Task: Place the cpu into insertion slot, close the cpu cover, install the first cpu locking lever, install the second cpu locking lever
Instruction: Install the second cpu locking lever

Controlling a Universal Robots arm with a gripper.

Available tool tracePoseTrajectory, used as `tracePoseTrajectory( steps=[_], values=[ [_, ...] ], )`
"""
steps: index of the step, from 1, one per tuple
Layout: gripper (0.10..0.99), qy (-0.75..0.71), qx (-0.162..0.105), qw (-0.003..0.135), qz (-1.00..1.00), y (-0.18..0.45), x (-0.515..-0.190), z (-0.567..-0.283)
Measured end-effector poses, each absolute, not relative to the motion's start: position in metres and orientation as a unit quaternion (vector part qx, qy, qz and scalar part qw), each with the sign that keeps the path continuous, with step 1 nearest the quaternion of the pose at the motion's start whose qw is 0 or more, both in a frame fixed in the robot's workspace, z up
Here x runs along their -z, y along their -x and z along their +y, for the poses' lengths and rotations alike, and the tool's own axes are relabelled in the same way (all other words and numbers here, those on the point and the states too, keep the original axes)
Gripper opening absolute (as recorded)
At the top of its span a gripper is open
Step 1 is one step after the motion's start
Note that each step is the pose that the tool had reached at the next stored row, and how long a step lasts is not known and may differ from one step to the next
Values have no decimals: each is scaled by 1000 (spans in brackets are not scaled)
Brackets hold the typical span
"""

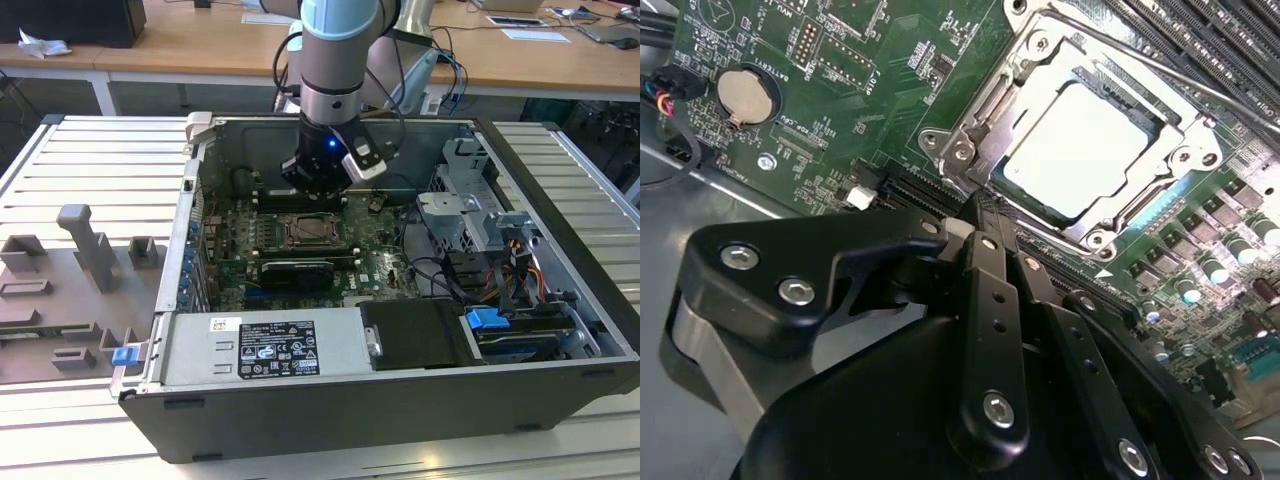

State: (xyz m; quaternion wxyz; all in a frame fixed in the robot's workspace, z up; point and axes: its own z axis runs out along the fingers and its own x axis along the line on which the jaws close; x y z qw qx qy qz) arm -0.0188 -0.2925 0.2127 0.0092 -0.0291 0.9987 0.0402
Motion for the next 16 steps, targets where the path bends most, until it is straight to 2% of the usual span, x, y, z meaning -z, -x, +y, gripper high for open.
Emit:
tracePoseTrajectory(
  steps=[16],
  values=[
    [106, 29, -40, 9, 999, 19, -221, -298]
  ],
)
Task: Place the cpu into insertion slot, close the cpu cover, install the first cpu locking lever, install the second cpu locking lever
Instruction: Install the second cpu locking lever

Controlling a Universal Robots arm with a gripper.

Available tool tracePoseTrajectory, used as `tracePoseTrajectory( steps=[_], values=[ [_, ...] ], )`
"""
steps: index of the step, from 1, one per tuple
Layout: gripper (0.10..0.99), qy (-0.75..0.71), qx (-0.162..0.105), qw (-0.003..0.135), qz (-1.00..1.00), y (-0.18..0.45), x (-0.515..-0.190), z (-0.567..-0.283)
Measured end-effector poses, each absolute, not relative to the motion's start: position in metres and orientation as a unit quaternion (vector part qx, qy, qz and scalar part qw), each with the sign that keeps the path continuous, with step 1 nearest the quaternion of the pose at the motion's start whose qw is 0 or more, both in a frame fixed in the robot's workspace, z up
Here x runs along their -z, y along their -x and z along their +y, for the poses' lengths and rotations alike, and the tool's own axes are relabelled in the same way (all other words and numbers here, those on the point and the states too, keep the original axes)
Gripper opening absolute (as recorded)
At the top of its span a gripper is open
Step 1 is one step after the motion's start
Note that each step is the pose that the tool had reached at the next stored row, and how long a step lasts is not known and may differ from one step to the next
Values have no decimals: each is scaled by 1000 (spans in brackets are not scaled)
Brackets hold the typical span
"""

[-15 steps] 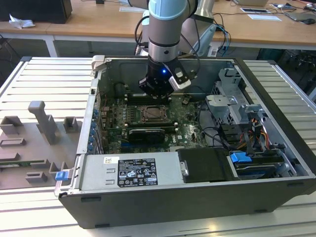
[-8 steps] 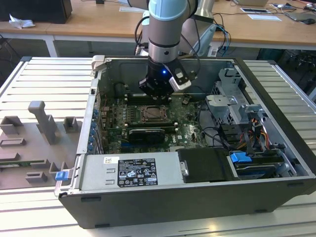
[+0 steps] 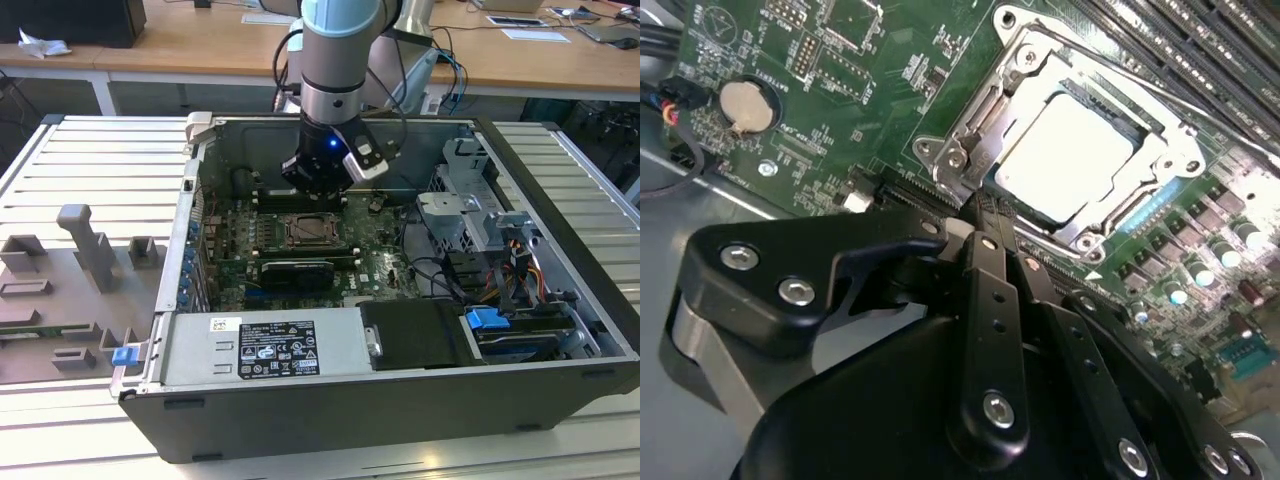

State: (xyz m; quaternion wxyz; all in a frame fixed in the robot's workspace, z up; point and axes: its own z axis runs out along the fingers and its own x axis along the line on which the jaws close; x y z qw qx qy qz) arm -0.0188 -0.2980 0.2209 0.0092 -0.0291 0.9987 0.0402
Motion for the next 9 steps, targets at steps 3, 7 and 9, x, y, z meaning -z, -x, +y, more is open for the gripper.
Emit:
tracePoseTrajectory(
  steps=[3, 7, 9],
  values=[
    [106, 29, -40, 9, 999, 19, -235, -298],
    [106, 29, -40, 9, 999, 19, -235, -303],
    [106, 29, -40, 9, 999, 19, -235, -305]
  ],
)
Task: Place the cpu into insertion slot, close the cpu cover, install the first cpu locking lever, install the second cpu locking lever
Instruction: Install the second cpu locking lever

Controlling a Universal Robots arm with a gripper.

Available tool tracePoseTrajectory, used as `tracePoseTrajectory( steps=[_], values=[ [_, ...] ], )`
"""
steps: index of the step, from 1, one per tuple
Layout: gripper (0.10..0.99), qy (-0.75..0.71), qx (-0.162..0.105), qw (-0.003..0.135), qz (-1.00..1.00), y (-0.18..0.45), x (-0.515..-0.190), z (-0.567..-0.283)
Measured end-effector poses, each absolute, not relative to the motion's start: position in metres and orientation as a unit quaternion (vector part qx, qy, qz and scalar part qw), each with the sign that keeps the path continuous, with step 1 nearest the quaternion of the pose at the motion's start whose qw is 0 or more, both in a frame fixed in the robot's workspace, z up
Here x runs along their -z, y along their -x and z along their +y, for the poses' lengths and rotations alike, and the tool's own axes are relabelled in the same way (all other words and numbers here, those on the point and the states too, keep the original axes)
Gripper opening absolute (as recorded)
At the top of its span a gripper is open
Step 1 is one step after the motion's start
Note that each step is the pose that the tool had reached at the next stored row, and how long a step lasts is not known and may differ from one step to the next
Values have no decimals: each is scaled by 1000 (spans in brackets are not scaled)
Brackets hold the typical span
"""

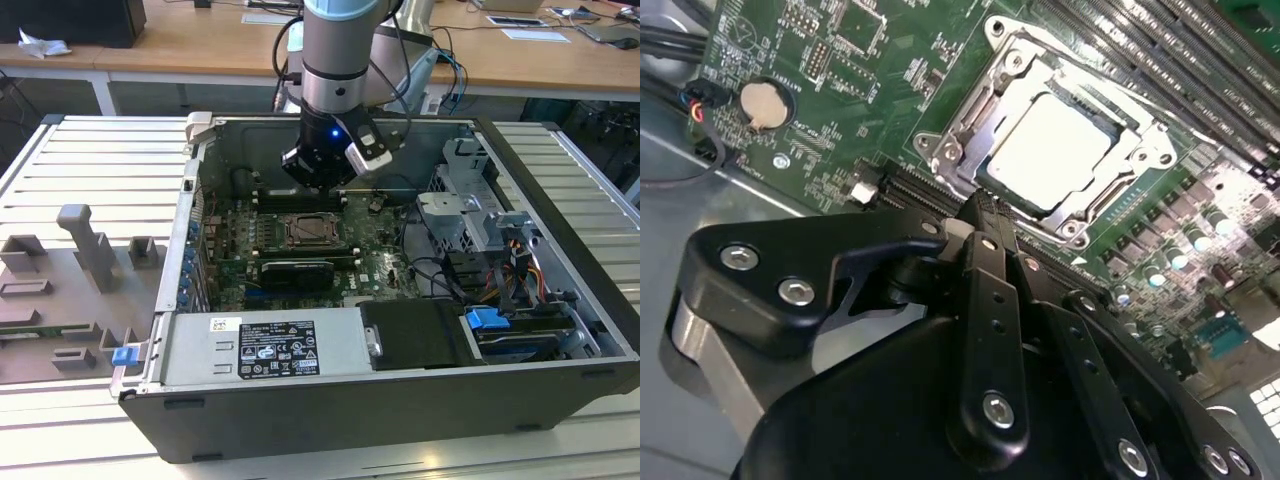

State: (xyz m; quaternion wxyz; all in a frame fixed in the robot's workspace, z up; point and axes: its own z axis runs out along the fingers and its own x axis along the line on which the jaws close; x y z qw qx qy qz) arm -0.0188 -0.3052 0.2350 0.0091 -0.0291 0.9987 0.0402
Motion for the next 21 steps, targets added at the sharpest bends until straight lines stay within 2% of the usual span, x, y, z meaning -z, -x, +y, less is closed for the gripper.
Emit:
tracePoseTrajectory(
  steps=[14, 21],
  values=[
    [106, 29, -40, 9, 999, 19, -244, -312],
    [106, 29, -40, 6, 999, 19, -244, -331]
  ],
)
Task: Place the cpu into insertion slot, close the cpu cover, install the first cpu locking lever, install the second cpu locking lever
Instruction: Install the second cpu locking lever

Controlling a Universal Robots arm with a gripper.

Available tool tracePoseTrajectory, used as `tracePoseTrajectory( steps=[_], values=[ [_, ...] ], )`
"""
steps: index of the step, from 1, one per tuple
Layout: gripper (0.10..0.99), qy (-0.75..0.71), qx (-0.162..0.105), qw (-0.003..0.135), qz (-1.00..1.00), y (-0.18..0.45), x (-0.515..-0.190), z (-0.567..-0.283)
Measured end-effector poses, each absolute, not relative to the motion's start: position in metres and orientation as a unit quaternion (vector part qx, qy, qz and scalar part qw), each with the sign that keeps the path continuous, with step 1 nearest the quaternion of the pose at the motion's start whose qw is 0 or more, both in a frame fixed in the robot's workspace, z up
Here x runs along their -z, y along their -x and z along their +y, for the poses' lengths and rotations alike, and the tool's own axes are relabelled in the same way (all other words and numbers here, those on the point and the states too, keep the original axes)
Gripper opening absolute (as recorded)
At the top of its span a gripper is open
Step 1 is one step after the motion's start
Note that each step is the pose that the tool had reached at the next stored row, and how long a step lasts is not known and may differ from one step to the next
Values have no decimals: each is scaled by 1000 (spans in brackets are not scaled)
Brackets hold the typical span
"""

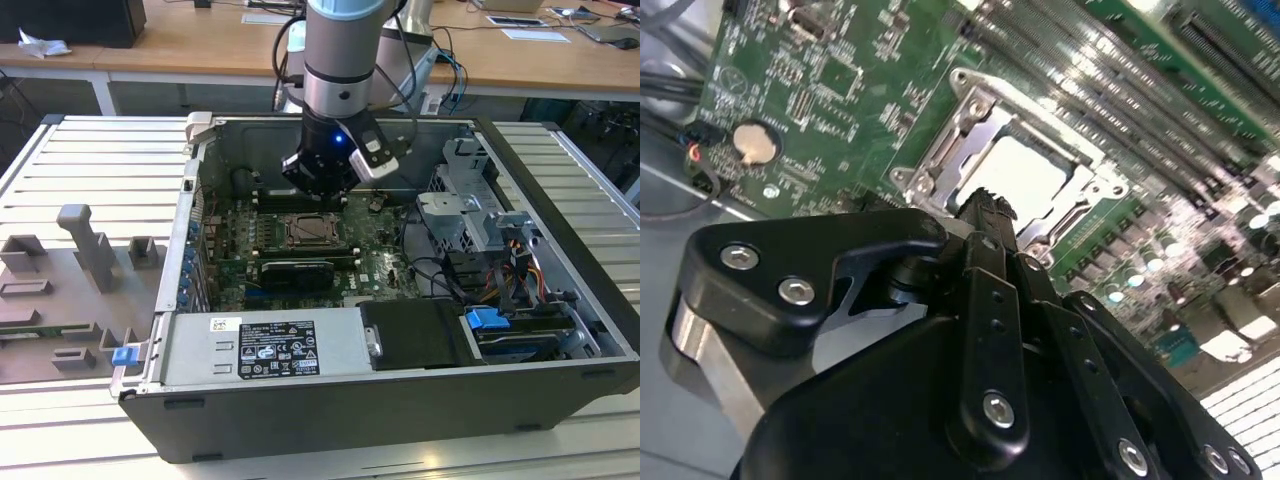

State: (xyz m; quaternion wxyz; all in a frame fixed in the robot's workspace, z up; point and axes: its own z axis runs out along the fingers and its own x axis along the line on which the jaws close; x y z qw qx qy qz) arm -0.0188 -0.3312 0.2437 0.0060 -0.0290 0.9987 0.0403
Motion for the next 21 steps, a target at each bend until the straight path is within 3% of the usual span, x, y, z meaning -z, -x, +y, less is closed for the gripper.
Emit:
tracePoseTrajectory(
  steps=[21],
  values=[
    [106, 29, -51, 2, 998, 23, -239, -375]
  ],
)
